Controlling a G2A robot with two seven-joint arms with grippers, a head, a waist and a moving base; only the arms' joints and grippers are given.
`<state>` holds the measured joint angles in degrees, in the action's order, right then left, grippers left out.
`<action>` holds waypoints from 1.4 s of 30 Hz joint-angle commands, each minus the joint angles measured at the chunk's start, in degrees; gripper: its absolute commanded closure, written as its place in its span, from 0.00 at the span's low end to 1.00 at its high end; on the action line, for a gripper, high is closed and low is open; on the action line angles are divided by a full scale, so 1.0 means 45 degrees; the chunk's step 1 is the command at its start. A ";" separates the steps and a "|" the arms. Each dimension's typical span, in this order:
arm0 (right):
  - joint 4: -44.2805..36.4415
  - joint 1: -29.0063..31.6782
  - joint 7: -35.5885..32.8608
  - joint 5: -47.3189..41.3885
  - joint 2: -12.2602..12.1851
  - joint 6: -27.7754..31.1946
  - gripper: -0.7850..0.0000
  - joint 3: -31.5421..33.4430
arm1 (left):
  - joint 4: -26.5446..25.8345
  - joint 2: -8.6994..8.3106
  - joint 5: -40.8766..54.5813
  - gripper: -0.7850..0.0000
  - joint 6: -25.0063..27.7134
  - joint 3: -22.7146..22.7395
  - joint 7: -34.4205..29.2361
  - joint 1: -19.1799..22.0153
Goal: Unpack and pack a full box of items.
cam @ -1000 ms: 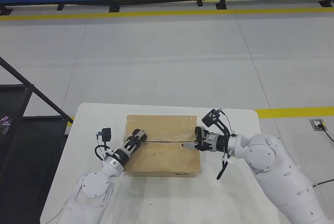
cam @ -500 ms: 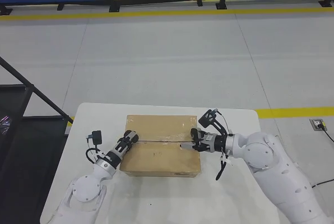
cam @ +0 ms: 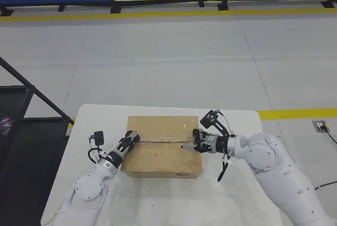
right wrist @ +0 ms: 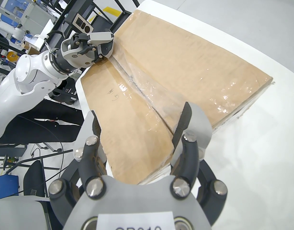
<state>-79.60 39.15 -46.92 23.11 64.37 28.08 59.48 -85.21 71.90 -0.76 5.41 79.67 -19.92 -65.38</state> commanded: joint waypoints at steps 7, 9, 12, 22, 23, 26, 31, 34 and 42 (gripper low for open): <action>-0.0027 -0.0043 0.0060 0.0011 0.0016 -0.0027 0.18 -0.0092 | -0.1428 -0.0058 0.0006 0.91 0.0264 0.0295 0.0088 -0.0596; -0.0031 -0.0044 0.0066 0.0035 0.0016 -0.0021 0.19 -0.0112 | -0.1862 -0.0071 0.0004 0.92 0.0239 0.0359 0.0100 -0.0705; -0.0025 -0.0049 0.0077 0.0038 0.0016 -0.0023 0.20 -0.0125 | -0.2365 -0.0076 -0.0088 0.93 0.0070 0.0301 0.0034 -0.0748; -0.0069 0.0012 0.0044 0.0076 -0.0012 0.0019 0.20 -0.0110 | -0.0697 0.0153 -0.0258 0.99 -0.0940 -0.1068 0.0015 0.0882; -0.0085 0.0022 0.0042 0.0090 -0.0018 0.0009 0.20 -0.0098 | -0.0493 0.0176 -0.0243 0.99 -0.0978 -0.1174 -0.0005 0.1021; -0.0141 0.0065 0.0030 0.0081 -0.0038 -0.0014 0.20 -0.0048 | -0.0044 0.0224 -0.0355 1.00 -0.0954 -0.1432 -0.0003 0.1270; -0.0276 0.0080 0.0007 0.0101 -0.0058 -0.0079 0.20 -0.0003 | -0.0136 0.0194 -0.0646 1.00 -0.0691 -0.1408 -0.0048 0.0996; -0.0288 0.0040 -0.0004 0.0112 -0.0052 -0.0112 0.20 -0.0034 | -0.0488 0.0137 -0.0684 1.00 -0.0612 -0.1171 -0.0162 0.0664; -0.0084 -0.0220 0.0047 0.0056 0.0025 -0.0124 0.21 -0.0283 | -0.1029 -0.0010 -0.1043 0.98 -0.0883 -0.0709 -0.0771 0.0163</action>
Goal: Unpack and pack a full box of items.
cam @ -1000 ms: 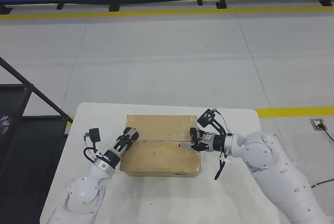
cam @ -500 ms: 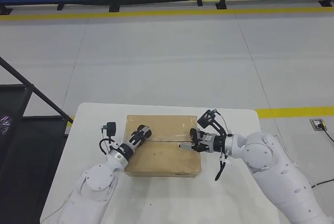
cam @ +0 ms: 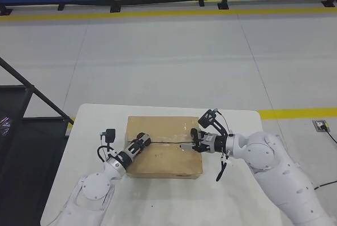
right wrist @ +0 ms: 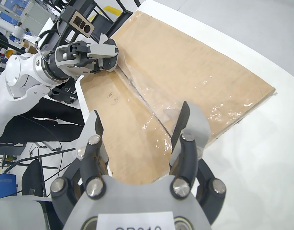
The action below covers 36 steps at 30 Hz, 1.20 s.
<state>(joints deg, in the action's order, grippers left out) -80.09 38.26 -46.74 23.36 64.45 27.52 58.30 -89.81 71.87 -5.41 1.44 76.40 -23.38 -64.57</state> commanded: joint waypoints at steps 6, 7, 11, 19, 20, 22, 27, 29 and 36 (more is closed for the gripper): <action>0.0071 -0.0082 0.0075 -0.0014 0.0027 -0.0010 0.17 -0.0072 | -0.0050 -0.0034 0.0107 0.98 -0.0059 0.0234 0.0037 -0.0041; 0.0054 -0.0066 0.0083 -0.0019 0.0023 -0.0017 0.18 -0.0062 | -0.0071 -0.0035 0.0143 0.98 -0.0046 0.0261 0.0061 -0.0031; -0.0038 0.0004 0.0124 0.0033 0.0008 -0.0061 0.17 -0.0027 | -0.0552 -0.0059 0.0444 0.99 0.0114 0.0507 0.0106 -0.0196; -0.0147 0.0074 0.0143 0.0066 0.0000 -0.0123 0.16 -0.0026 | -0.0913 -0.0160 0.1037 0.99 -0.0276 0.1242 -0.0251 -0.0311; -0.0158 0.0078 0.0148 0.0069 0.0002 -0.0137 0.16 -0.0033 | -0.0773 -0.0175 0.1150 0.99 -0.0438 0.1281 -0.0520 -0.0229; -0.0164 0.0076 0.0155 0.0075 0.0004 -0.0153 0.17 -0.0040 | -0.0393 -0.0206 0.1386 0.99 -0.0718 0.1370 -0.1042 0.0015; -0.0232 0.0072 0.0147 0.0120 0.0009 -0.0211 0.16 -0.0069 | 0.0488 -0.0244 0.1309 0.99 -0.0965 0.1271 -0.1562 0.0532; -0.0272 0.0083 0.0136 0.0161 0.0007 -0.0234 0.16 -0.0075 | 0.0726 -0.0237 0.1271 0.99 -0.0971 0.1175 -0.1520 0.0678; -0.0394 0.0129 0.0128 0.0207 -0.0015 -0.0385 0.00 0.0015 | 0.1065 -0.0234 0.0639 1.00 -0.0980 0.0843 -0.1087 0.0867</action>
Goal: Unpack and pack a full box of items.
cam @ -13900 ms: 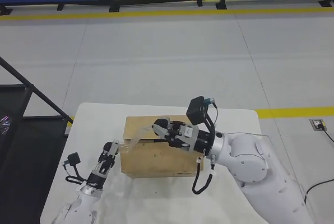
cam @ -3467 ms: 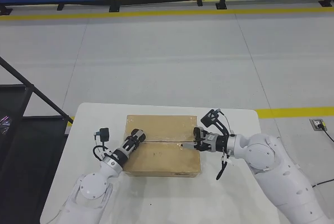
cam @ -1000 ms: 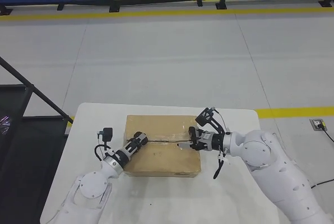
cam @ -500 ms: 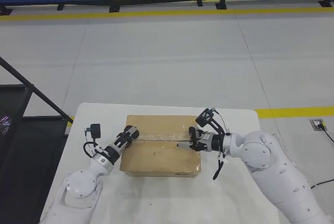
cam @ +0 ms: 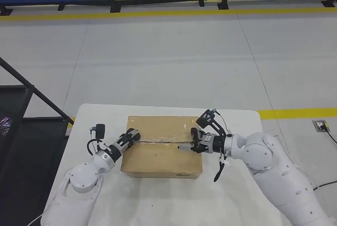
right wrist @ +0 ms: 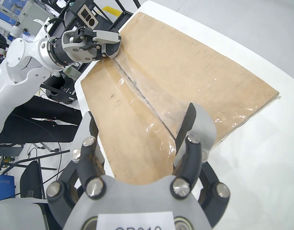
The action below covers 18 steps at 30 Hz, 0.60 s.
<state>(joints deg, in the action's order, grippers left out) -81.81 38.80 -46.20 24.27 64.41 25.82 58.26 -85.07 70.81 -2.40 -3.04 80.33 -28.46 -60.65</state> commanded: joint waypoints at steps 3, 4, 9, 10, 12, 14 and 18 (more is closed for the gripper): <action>-0.0056 0.0096 0.0050 0.0014 -0.0031 -0.0039 0.00 0.0116 | 0.0038 0.0003 -0.0074 1.00 0.0019 -0.0099 0.0113 -0.0002; -0.0080 0.0130 0.0055 0.0051 -0.0040 -0.0060 0.00 0.0140 | 0.0040 0.0001 -0.0089 1.00 0.0028 -0.0114 0.0109 -0.0003; -0.0204 0.0316 0.0220 0.0140 -0.0100 -0.0167 0.00 0.0381 | 0.0037 -0.0014 -0.0125 1.00 0.0037 -0.0135 0.0127 -0.0004; -0.0231 0.0357 0.0284 0.0288 -0.0117 -0.0346 0.00 0.0447 | 0.0032 -0.0017 -0.0122 1.00 0.0036 -0.0136 0.0127 -0.0006; -0.0358 0.0458 0.0395 0.0489 -0.0134 -0.0680 0.00 0.0518 | 0.0018 -0.0023 -0.0116 1.00 0.0028 -0.0137 0.0129 -0.0011; -0.0473 0.0534 0.0410 0.0526 -0.0144 -0.0750 0.00 0.0544 | 0.0006 -0.0028 -0.0095 1.00 0.0024 -0.0141 0.0120 -0.0016; -0.0595 0.0613 0.0525 0.0752 -0.0160 -0.1066 0.00 0.0624 | 0.0009 -0.0040 -0.0074 1.00 0.0027 -0.0140 0.0111 -0.0015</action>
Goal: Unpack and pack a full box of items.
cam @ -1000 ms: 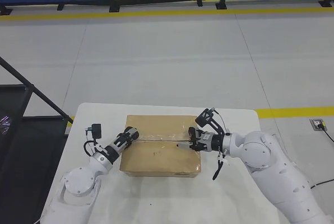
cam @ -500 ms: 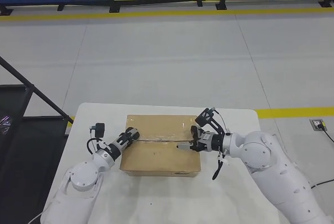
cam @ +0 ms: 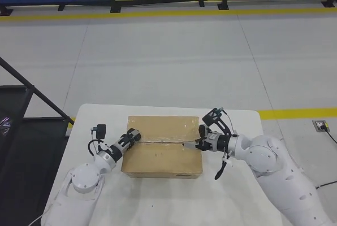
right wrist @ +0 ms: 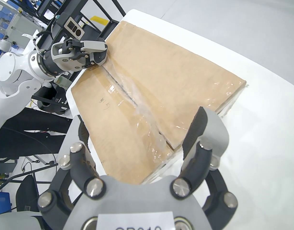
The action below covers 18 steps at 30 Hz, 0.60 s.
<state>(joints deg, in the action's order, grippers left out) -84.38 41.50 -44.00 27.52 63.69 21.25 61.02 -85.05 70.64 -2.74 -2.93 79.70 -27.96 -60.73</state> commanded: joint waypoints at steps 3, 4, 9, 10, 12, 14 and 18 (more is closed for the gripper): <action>-0.0132 0.0102 0.0359 0.0203 -0.0012 -0.0299 0.00 0.0138 | 0.0002 -0.0007 0.0047 1.00 0.0006 -0.0006 0.0017 0.0006; -0.0149 0.0149 0.0556 0.0200 -0.0016 -0.0367 0.00 0.0219 | 0.0008 -0.0008 0.0066 1.00 0.0023 -0.0004 0.0025 0.0005; -0.0795 0.0537 0.1689 0.0138 -0.0021 0.0109 0.00 0.0445 | -0.0343 0.0000 0.0333 1.00 0.0255 0.0063 0.0341 -0.0152; -0.1014 0.0669 0.1973 -0.0001 -0.0020 0.0372 0.00 0.0486 | -0.0505 0.0003 0.0442 1.00 0.0342 0.0106 0.0464 -0.0239; -0.1280 0.0856 0.2020 -0.0528 -0.0016 0.1032 0.00 0.0448 | -0.0918 0.0003 0.0691 1.00 0.0528 0.0240 0.0687 -0.0453; -0.1423 0.0739 0.1645 -0.0700 0.0011 0.0928 0.00 0.0296 | -0.1399 -0.0010 0.0944 1.00 0.0700 0.0439 0.0831 -0.0712; -0.1183 0.0217 0.0662 -0.1670 0.0143 0.1046 0.00 -0.0286 | -0.2296 -0.0042 0.1580 1.00 0.1055 0.0993 0.1177 -0.1297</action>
<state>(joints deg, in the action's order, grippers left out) -90.17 42.97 -39.97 21.32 64.21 25.70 60.31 -94.63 70.49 3.88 1.56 83.61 -22.99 -65.99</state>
